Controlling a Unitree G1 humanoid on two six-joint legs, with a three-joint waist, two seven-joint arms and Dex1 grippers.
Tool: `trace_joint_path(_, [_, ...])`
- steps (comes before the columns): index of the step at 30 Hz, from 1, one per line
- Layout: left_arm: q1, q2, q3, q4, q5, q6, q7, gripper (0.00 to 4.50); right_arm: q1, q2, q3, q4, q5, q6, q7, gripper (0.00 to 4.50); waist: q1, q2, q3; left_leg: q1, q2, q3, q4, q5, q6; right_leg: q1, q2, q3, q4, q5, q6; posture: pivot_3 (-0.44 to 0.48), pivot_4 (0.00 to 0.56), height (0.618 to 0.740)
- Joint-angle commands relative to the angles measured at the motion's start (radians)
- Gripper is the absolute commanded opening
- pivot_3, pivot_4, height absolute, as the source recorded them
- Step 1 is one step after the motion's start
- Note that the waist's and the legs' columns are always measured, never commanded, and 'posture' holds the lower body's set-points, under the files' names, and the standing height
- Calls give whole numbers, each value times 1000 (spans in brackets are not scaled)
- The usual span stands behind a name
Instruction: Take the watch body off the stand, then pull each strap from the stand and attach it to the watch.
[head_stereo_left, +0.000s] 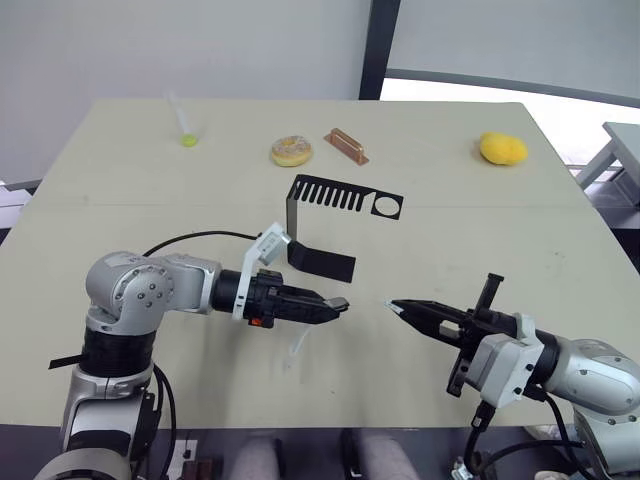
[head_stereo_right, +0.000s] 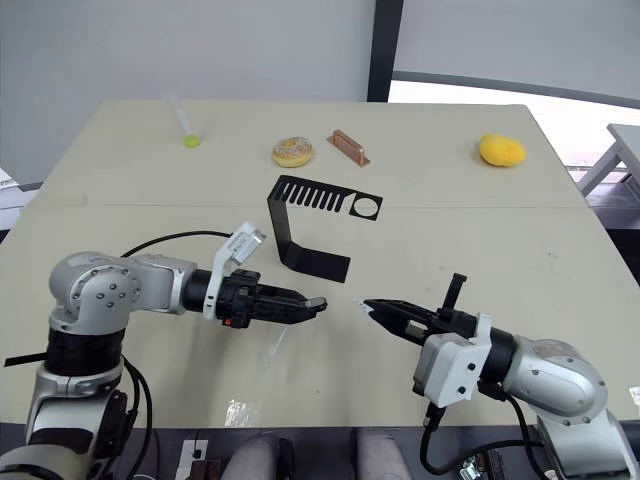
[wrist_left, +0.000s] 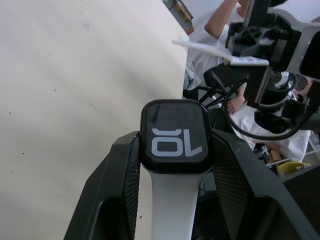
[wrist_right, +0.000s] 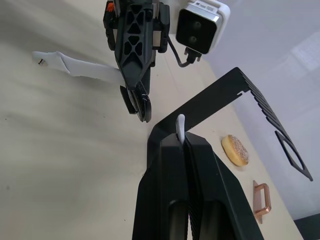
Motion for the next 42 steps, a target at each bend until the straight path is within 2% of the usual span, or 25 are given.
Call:
trace_joint_path(1, [-17,-16,42,-12,-28,31,28,1588,-12,11,17,-10,-9,-29,-30,0,0,0,0,0,0,0,0,0,0,0,0,0,0,0,0,0,150,740])
trace_joint_path(19, [-26,-74,58,-12,-89,55,130,1588,-34,10,68,55,-44,-75,-39,0,2,0,0,0,0,0,0,0,-1,0,-1,0,0,0,0,0,150,740])
trace_joint_path(42, [-14,-101,52,-18,-110,55,166,1588,-32,8,75,89,-57,-99,-37,0,2,0,0,0,0,0,1,1,-1,0,-1,0,0,0,0,0,150,740])
